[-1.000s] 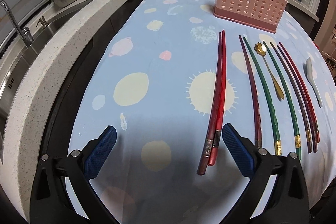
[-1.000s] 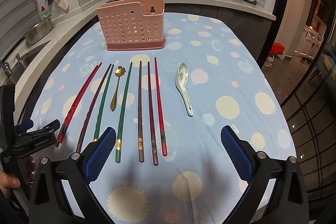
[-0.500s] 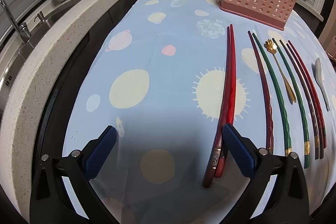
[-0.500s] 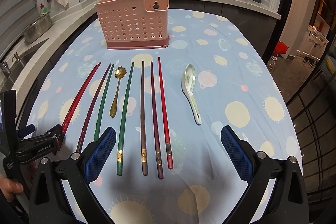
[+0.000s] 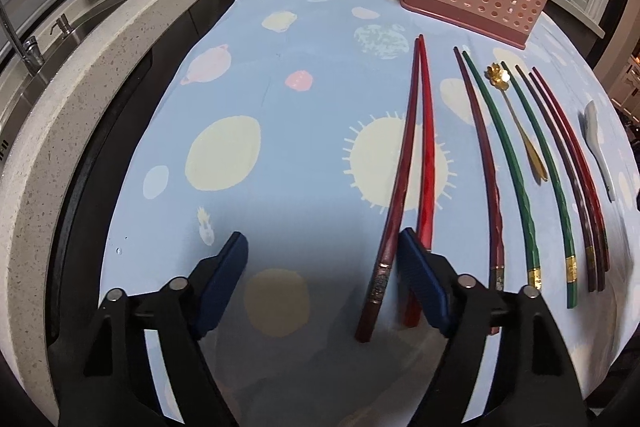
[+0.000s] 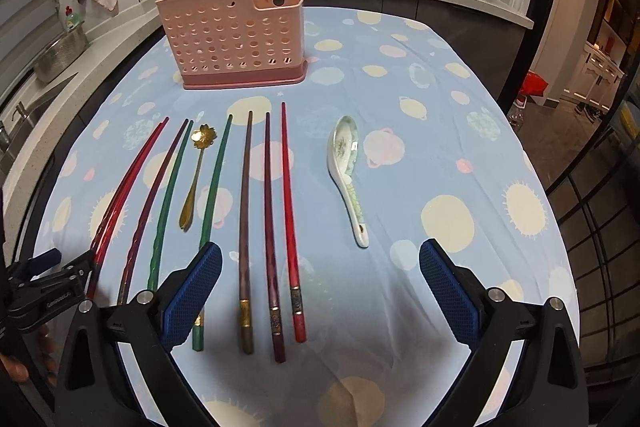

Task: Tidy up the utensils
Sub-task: 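Grasp the white ceramic spoon with the right gripper while the left gripper grasps a red chopstick, then lift and carry the spoon and red chopstick into the pink holder with both grippers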

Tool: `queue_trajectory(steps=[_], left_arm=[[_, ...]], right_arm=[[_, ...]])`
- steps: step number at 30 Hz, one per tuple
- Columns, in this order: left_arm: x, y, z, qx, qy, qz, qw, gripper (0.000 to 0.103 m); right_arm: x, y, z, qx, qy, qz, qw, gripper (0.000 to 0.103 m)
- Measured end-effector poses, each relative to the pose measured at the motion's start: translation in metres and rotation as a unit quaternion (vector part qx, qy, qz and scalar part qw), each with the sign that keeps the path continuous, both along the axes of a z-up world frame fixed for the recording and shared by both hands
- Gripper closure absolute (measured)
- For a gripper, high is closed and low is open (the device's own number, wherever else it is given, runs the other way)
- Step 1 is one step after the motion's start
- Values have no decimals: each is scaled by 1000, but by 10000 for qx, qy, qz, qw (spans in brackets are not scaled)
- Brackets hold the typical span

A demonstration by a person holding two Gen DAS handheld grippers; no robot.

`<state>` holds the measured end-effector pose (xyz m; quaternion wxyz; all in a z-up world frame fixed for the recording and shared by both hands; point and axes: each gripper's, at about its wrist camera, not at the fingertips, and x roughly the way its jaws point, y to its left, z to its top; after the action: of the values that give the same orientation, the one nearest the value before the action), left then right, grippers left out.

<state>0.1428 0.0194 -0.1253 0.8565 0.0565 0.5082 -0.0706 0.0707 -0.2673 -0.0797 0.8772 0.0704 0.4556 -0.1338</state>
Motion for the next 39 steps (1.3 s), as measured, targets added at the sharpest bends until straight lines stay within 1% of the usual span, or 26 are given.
queue_trajectory(steps=[1, 2, 3, 4, 5, 6, 7, 8, 9, 13, 18, 21, 23, 27, 34, 39], left_arm=[[-1, -2, 1, -22, 0, -36, 10000, 39], [-3, -3, 2, -48, 6, -81, 10000, 45], [-4, -4, 3, -102, 14, -136, 9999, 54], [-5, -6, 3, -132, 22, -176, 9998, 58], [-6, -7, 4, -175, 41, -214, 9996, 69], [-7, -7, 5, -272, 87, -251, 9993, 78], [-7, -7, 6, -354, 128, -261, 9990, 81], [-7, -7, 6, -428, 172, -270, 9986, 87], [-7, -7, 5, -497, 213, -274, 9982, 91], [-9, -6, 4, -621, 305, -257, 9973, 92], [-9, -9, 4, -706, 380, -277, 9964, 93], [-8, -9, 4, -739, 404, -283, 9961, 93], [-7, -10, 5, -773, 417, -283, 9957, 93], [-8, -10, 7, -822, 402, -290, 9954, 94], [-15, -4, 24, -880, 194, -268, 9956, 96], [-20, 2, 47, -958, -53, -241, 9951, 96]], right_arm=[[3, -4, -2, -2, 9, -15, 10000, 18], [6, -8, -4, 18, 7, -27, 10000, 21], [9, -13, -7, 56, 18, -34, 10000, 28], [12, -17, -10, 112, 51, -28, 9999, 36], [16, -21, -13, 166, 89, -26, 9998, 40], [19, -23, -17, 205, 115, -27, 9997, 48], [21, -26, -20, 238, 131, -20, 9996, 53], [24, -28, -23, 249, 155, -5, 9996, 56], [27, -29, -26, 241, 184, 14, 9995, 62], [35, -33, -37, 257, 292, 70, 9992, 75], [40, -37, -48, 353, 381, 82, 9986, 86], [40, -37, -49, 326, 338, 113, 9988, 88], [40, -37, -49, 333, 331, 130, 9988, 91], [37, -38, -45, 420, 305, 150, 9985, 93], [24, -33, -23, 469, 69, 185, 9987, 94], [14, -33, 1, 465, -216, 175, 9985, 95]])
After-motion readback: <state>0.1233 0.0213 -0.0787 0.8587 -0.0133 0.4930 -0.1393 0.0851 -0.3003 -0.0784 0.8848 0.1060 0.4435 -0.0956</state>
